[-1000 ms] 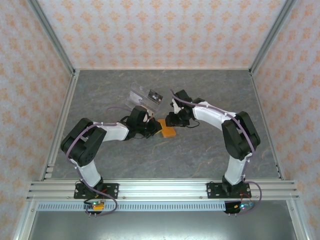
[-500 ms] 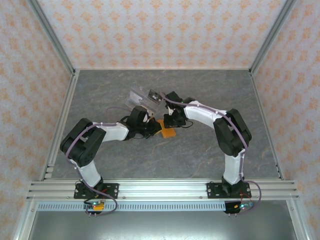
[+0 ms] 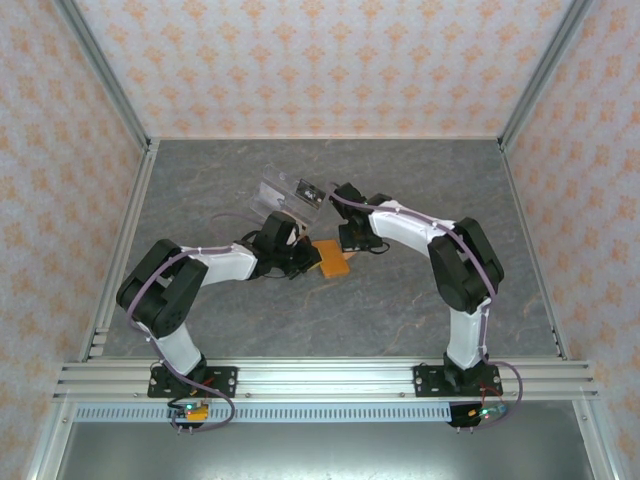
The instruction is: Take the credit cards out of the card holder
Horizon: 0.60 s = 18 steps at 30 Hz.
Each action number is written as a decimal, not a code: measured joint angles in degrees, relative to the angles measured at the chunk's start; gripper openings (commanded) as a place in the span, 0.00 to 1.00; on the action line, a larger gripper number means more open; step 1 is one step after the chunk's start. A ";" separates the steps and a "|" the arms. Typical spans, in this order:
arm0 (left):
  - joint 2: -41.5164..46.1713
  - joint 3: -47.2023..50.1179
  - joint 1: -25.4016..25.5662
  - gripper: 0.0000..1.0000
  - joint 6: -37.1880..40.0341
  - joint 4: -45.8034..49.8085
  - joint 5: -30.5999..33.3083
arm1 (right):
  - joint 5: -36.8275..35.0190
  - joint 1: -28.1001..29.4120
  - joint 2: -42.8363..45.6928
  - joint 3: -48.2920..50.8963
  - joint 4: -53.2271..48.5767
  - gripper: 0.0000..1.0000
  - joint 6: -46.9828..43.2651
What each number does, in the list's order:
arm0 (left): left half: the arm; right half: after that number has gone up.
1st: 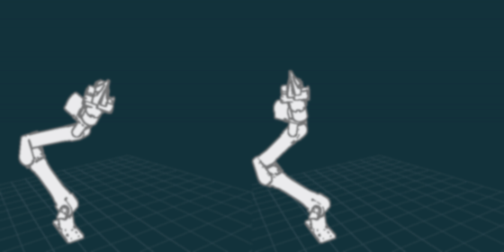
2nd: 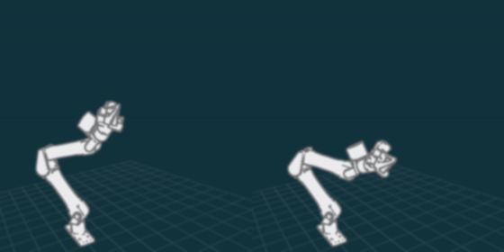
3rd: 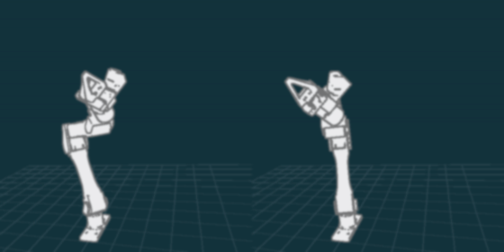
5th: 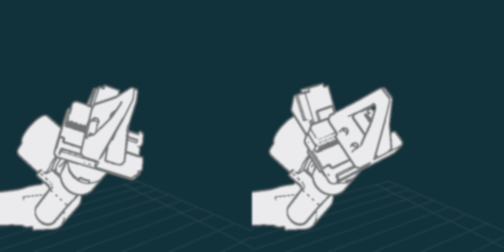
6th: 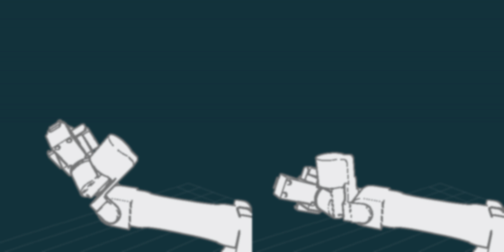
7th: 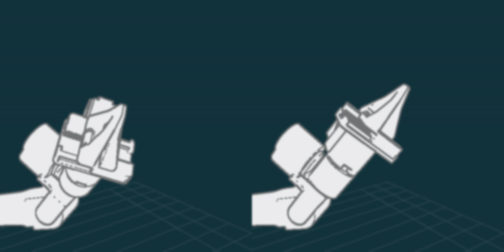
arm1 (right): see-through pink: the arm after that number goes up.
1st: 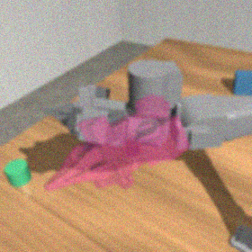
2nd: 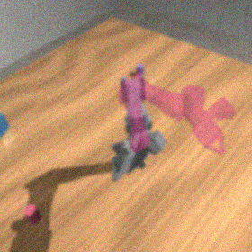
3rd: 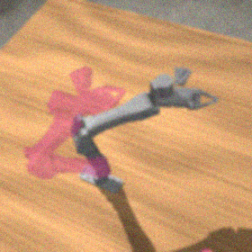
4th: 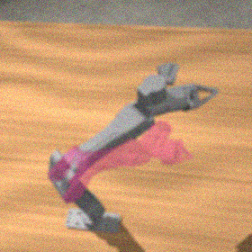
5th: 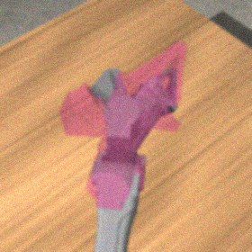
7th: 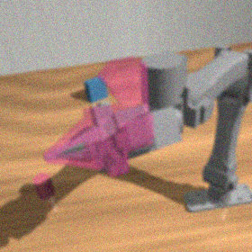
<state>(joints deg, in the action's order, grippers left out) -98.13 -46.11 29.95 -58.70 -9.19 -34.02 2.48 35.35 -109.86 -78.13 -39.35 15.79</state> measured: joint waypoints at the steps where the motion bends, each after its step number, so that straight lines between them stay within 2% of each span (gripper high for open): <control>1: 0.00 -0.04 0.00 0.00 0.00 0.15 -0.02 | -0.20 -0.09 0.00 0.11 -0.15 0.19 0.02; 4: 0.00 -0.72 0.00 0.00 0.13 1.62 -0.02 | 1.51 -0.15 0.00 0.48 0.11 0.30 -0.26; 7: 0.00 -1.68 0.00 0.15 0.46 3.13 0.00 | 5.05 -0.15 0.00 0.57 0.87 0.32 -0.79; 13: 0.00 -3.19 0.00 0.43 2.45 8.09 0.87 | 9.73 -0.17 -0.02 0.55 2.58 0.28 -1.27; 18: 0.15 -4.24 0.00 0.61 3.72 11.98 2.34 | 12.17 -0.96 -0.02 0.74 3.87 0.18 -1.53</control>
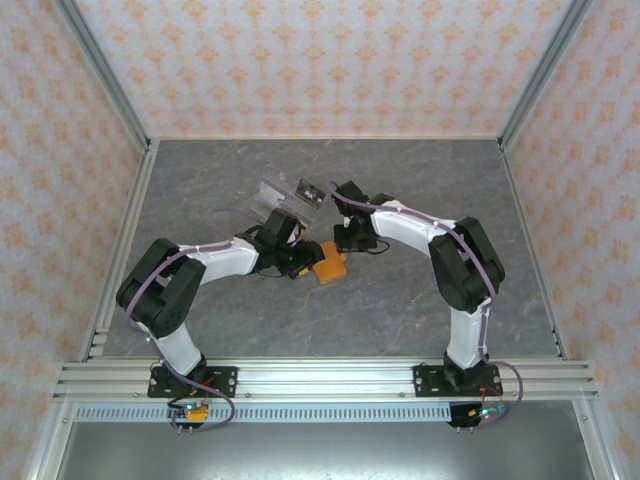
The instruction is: Take the credit cards out of the card holder
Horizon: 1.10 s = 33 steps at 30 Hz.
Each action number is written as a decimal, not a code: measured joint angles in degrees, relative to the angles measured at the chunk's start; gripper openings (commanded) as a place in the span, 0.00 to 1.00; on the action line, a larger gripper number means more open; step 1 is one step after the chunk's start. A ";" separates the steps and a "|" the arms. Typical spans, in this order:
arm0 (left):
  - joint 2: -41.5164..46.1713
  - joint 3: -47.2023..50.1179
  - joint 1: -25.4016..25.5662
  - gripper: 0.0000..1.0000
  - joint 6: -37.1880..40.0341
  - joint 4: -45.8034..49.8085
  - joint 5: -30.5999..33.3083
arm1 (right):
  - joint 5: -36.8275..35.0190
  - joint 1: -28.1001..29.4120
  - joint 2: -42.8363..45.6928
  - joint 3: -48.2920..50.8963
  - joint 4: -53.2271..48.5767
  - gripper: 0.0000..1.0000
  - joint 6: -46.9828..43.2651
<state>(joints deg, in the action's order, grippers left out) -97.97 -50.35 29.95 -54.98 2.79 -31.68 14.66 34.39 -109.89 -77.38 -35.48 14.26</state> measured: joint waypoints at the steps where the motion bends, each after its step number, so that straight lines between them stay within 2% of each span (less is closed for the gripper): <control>1: 0.11 -0.31 0.00 0.65 0.24 0.92 0.50 | 0.22 -0.11 0.00 0.15 0.13 0.15 -0.17; 4: 0.87 -0.83 0.00 0.75 1.29 2.99 1.99 | 0.63 -0.33 0.02 0.59 0.35 0.07 -0.74; 8: 3.65 -1.38 -0.31 0.94 2.97 6.38 4.79 | 0.94 -0.33 0.55 0.94 0.37 0.06 -1.46; 10: 5.57 -1.36 -0.81 1.00 3.41 7.65 6.45 | 1.42 -0.33 2.08 1.68 0.33 0.05 -1.88; 19: 16.17 -1.09 -3.02 1.00 7.65 12.55 14.08 | 6.49 1.03 12.85 2.01 -0.07 0.05 -1.60; 29: 20.72 0.70 -3.85 0.99 10.54 16.57 17.42 | 8.33 3.08 12.83 0.52 -0.02 0.05 2.05; 33: 21.00 0.72 -3.85 0.94 11.82 17.20 17.16 | 7.85 3.08 12.09 -0.52 -0.22 0.05 3.37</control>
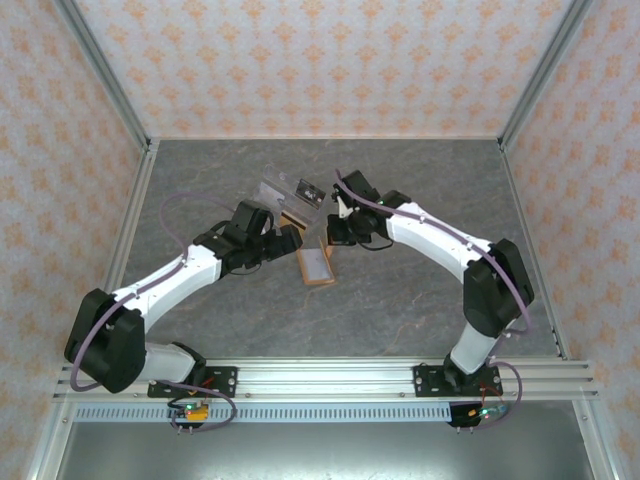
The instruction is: Take the credit cards out of the card holder
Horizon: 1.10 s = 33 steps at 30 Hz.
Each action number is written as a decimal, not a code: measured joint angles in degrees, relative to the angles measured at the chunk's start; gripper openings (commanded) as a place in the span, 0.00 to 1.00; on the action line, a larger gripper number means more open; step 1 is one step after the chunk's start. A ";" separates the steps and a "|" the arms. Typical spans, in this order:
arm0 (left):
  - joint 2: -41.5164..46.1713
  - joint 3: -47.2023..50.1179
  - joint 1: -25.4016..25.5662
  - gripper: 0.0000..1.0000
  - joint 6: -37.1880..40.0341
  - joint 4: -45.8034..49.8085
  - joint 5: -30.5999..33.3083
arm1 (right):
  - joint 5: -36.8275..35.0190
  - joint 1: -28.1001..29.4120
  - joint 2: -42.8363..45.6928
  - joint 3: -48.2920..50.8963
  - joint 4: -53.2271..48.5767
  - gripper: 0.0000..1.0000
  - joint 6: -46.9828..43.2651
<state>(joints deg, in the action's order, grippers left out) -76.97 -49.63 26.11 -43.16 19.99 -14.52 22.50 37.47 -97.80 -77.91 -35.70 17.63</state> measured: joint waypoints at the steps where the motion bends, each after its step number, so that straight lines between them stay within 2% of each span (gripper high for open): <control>1: 0.00 0.00 0.00 0.91 0.31 -0.04 -0.24 | -0.39 0.00 -0.39 -0.52 -0.09 0.05 0.24; 10: -3.34 -0.04 0.02 0.57 2.86 -3.48 -6.78 | -5.22 -0.90 -1.40 -0.02 -0.28 0.04 1.68; 17: -8.61 -0.92 2.38 0.38 2.82 -6.05 -9.62 | -7.54 -3.45 -1.40 5.70 0.76 0.04 2.27; 24: -15.41 -8.13 7.37 0.25 2.84 -7.96 -9.94 | -8.07 -5.27 -1.03 11.08 1.42 0.04 0.11; 33: -26.53 -16.85 12.00 0.17 3.58 -9.42 -7.67 | -4.87 -9.03 0.48 14.69 5.18 0.04 -2.69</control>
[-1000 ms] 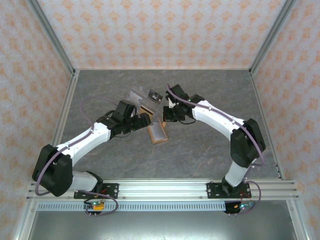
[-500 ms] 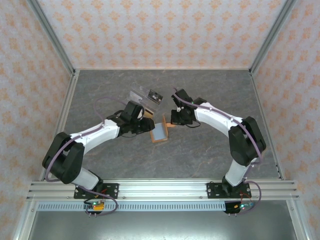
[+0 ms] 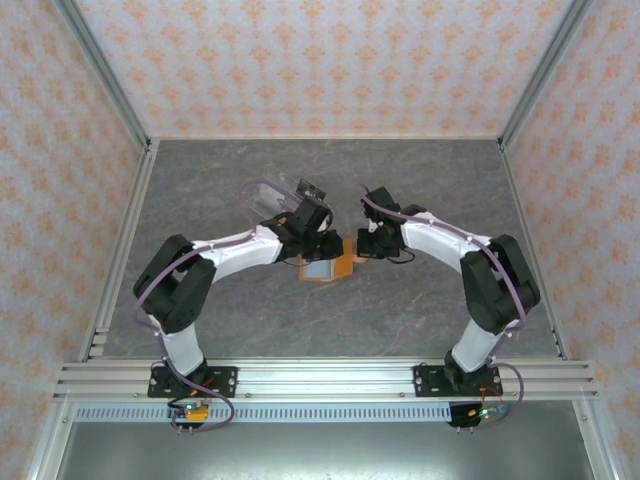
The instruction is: Take the credit cards out of the card holder
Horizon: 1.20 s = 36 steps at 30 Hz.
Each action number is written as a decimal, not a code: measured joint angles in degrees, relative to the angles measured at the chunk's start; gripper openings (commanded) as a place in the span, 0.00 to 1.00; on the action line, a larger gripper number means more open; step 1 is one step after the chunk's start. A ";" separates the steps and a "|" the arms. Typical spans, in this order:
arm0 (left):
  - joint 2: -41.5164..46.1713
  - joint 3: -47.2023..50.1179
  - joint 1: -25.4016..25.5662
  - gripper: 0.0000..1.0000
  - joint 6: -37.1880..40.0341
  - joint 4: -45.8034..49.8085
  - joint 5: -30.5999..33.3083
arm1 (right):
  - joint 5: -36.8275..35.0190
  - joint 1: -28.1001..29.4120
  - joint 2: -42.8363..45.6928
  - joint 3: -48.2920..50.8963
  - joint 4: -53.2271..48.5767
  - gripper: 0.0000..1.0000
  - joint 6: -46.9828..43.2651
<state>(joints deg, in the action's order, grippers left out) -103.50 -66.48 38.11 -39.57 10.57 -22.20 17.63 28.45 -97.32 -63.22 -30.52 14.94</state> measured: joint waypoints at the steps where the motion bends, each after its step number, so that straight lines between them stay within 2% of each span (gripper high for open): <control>1: -1.20 -1.16 0.35 0.16 0.33 0.39 0.55 | 0.44 -0.39 0.00 0.17 0.46 0.04 -0.24; 5: -4.76 -4.35 0.90 0.14 1.07 0.76 2.29 | 2.29 -1.70 0.00 0.87 2.36 0.05 -1.11; 6: -5.55 -4.87 0.90 0.14 1.11 0.85 2.73 | 2.58 -2.05 0.00 0.98 2.71 0.08 -1.31; 9: -7.89 -6.08 0.85 0.12 1.11 1.14 3.45 | 2.97 -2.69 0.46 1.09 3.34 0.25 -0.94; 13: -10.05 -6.21 0.85 0.10 1.11 1.25 3.65 | 3.45 -2.89 4.39 2.12 4.09 0.32 0.74; 15: -10.62 -6.25 0.85 0.09 1.11 1.57 3.65 | 4.07 -2.89 6.71 2.32 4.39 0.31 1.90; 20: -10.91 -6.10 0.85 0.05 0.98 1.53 3.87 | 7.67 -2.89 8.55 3.08 6.97 0.20 5.97; 27: -10.91 -5.29 0.85 0.00 0.50 0.15 3.85 | 12.90 -2.89 3.54 4.96 8.59 0.08 10.49; 36: -10.88 -5.31 0.85 0.00 0.46 0.07 3.82 | 13.31 -2.86 -1.22 5.70 10.99 0.07 11.23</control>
<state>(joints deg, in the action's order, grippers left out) -114.39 -71.79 38.96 -39.11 10.63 -18.37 30.94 25.58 -98.54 -57.52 -19.53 26.17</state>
